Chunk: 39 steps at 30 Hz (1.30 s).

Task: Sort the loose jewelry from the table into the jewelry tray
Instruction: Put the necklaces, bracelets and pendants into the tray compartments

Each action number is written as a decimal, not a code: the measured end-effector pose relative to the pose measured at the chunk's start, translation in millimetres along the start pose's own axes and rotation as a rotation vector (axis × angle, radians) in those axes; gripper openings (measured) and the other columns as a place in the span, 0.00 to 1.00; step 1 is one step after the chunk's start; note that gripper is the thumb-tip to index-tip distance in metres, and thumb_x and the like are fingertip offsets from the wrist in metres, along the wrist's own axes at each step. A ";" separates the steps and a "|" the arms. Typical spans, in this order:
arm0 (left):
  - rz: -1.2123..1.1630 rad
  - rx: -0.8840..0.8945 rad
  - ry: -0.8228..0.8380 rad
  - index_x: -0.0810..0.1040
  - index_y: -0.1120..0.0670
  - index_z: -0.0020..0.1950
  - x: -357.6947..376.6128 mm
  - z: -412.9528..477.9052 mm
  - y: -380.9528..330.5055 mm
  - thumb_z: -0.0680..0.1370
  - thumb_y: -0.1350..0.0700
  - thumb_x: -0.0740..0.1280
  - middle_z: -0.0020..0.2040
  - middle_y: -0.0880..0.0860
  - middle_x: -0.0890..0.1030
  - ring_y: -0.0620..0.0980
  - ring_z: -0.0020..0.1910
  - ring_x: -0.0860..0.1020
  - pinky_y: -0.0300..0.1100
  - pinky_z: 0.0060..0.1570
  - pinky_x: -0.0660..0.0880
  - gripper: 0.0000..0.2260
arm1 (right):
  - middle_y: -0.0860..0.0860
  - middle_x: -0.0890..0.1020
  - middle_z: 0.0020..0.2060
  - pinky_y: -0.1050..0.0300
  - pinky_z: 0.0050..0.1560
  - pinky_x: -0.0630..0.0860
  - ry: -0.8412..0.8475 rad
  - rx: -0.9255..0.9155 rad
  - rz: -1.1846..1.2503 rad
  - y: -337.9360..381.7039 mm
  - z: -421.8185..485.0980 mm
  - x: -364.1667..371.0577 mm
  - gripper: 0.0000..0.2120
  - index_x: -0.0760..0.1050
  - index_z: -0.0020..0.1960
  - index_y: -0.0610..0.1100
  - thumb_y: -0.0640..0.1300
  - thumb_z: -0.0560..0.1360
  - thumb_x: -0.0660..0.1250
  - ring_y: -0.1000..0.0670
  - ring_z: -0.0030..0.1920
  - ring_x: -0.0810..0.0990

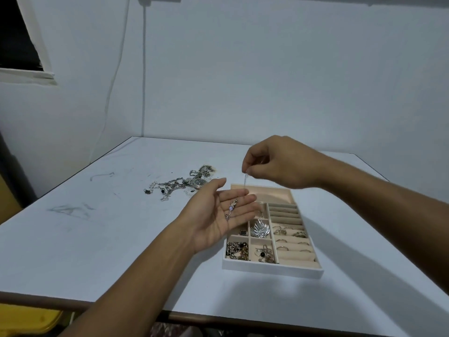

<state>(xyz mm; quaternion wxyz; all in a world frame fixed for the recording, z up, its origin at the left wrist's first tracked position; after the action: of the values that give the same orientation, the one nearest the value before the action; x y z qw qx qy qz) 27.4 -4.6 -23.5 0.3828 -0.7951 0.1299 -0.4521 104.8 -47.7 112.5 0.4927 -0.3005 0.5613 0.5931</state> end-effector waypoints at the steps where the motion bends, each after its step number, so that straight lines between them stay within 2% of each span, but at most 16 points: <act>1: 0.011 -0.008 0.002 0.75 0.68 0.61 1.3 0.4 1.4 0.81 0.49 0.58 0.55 0.67 0.80 0.62 0.49 0.83 0.53 0.48 0.81 0.23 | 0.62 0.82 0.38 0.76 0.39 0.70 0.001 -0.012 -0.001 -1.8 -3.2 3.4 0.05 0.82 0.46 0.50 0.43 0.76 0.67 0.66 0.41 0.79; 4: 0.027 -0.025 0.002 0.75 0.68 0.59 4.3 2.0 6.6 0.81 0.47 0.58 0.53 0.67 0.81 0.63 0.50 0.83 0.52 0.49 0.81 0.23 | 0.61 0.82 0.38 0.76 0.41 0.70 0.019 -0.036 -0.013 -6.4 -13.2 13.4 0.05 0.83 0.47 0.50 0.43 0.76 0.68 0.66 0.41 0.78; 10: 0.132 -0.048 0.000 0.77 0.66 0.52 10.8 3.4 12.3 0.81 0.46 0.57 0.47 0.65 0.83 0.62 0.49 0.82 0.52 0.51 0.79 0.23 | 0.56 0.82 0.42 0.66 0.45 0.72 0.001 -0.010 -0.015 -21.1 -28.5 22.5 0.04 0.83 0.47 0.50 0.44 0.75 0.69 0.58 0.44 0.78; 12: 0.176 -0.060 0.003 0.78 0.66 0.54 13.1 3.4 13.3 0.81 0.46 0.57 0.46 0.63 0.82 0.62 0.49 0.82 0.52 0.50 0.80 0.24 | 0.56 0.82 0.42 0.66 0.45 0.72 -0.001 0.003 -0.001 -25.2 -32.0 26.3 0.05 0.83 0.47 0.51 0.44 0.74 0.70 0.58 0.44 0.78; 15: 0.225 -0.070 0.007 0.76 0.67 0.60 16.6 3.7 16.1 0.82 0.45 0.56 0.51 0.64 0.80 0.62 0.48 0.82 0.51 0.49 0.81 0.25 | 0.57 0.81 0.42 0.62 0.47 0.74 -0.004 0.009 0.010 -29.0 -37.3 32.2 0.05 0.83 0.47 0.52 0.44 0.74 0.70 0.58 0.45 0.77; 19: 0.282 -0.087 0.002 0.76 0.65 0.59 17.5 1.9 23.3 0.82 0.45 0.56 0.48 0.65 0.81 0.60 0.44 0.83 0.49 0.46 0.82 0.23 | 0.57 0.80 0.44 0.55 0.50 0.76 -0.020 0.029 0.034 -33.9 -45.3 35.5 0.06 0.83 0.48 0.52 0.44 0.74 0.70 0.56 0.46 0.77; 28: 0.429 -0.086 0.039 0.77 0.65 0.60 22.6 -6.5 24.7 0.81 0.44 0.56 0.51 0.64 0.80 0.61 0.52 0.80 0.52 0.59 0.76 0.25 | 0.55 0.79 0.44 0.55 0.49 0.74 -0.073 0.031 0.052 -36.6 -60.1 41.5 0.06 0.83 0.48 0.52 0.44 0.74 0.69 0.53 0.49 0.76; 33: 0.436 -0.069 0.038 0.76 0.66 0.62 24.1 -8.8 27.7 0.81 0.44 0.55 0.46 0.62 0.80 0.56 0.44 0.81 0.48 0.51 0.79 0.26 | 0.53 0.79 0.44 0.57 0.49 0.73 -0.062 0.049 0.055 -38.4 -68.0 49.3 0.06 0.83 0.47 0.52 0.43 0.74 0.68 0.54 0.49 0.76; 39: 0.448 -0.067 0.031 0.77 0.63 0.60 24.8 -11.7 30.7 0.81 0.44 0.56 0.44 0.60 0.80 0.55 0.44 0.80 0.46 0.52 0.77 0.24 | 0.55 0.78 0.44 0.56 0.49 0.73 -0.048 0.056 0.066 -40.7 -71.7 57.0 0.05 0.83 0.48 0.51 0.45 0.74 0.69 0.53 0.48 0.76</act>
<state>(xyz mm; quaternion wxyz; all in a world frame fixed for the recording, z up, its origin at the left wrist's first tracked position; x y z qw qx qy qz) 35.9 -44.7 -27.0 0.4450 -0.7516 0.3242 -0.3634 109.2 -107.3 32.0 0.4945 -0.2535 0.5752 0.6003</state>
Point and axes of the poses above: each hand's wrist, its own z-axis towards the middle knuckle, its own x-axis out of the palm, y = z × x, the point moved 9 cm from there along z, towards the middle knuckle
